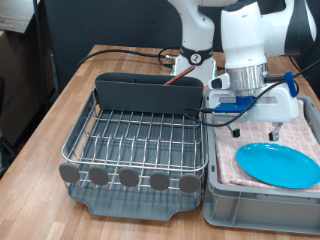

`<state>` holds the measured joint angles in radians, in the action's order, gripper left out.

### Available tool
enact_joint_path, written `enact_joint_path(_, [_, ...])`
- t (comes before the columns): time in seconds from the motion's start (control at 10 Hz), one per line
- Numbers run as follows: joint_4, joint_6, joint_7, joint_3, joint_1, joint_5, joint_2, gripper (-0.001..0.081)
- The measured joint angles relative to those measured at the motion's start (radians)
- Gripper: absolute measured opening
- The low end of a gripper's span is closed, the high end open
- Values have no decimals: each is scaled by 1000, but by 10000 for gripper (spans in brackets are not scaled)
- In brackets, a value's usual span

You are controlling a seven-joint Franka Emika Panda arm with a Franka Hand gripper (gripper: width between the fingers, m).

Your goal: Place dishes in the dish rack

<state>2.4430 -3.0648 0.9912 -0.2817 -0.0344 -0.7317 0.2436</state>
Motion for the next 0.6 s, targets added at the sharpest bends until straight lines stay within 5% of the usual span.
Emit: enact_joint_path(0.6, [-27, -22, -12, -39, 42, 0, 49, 803])
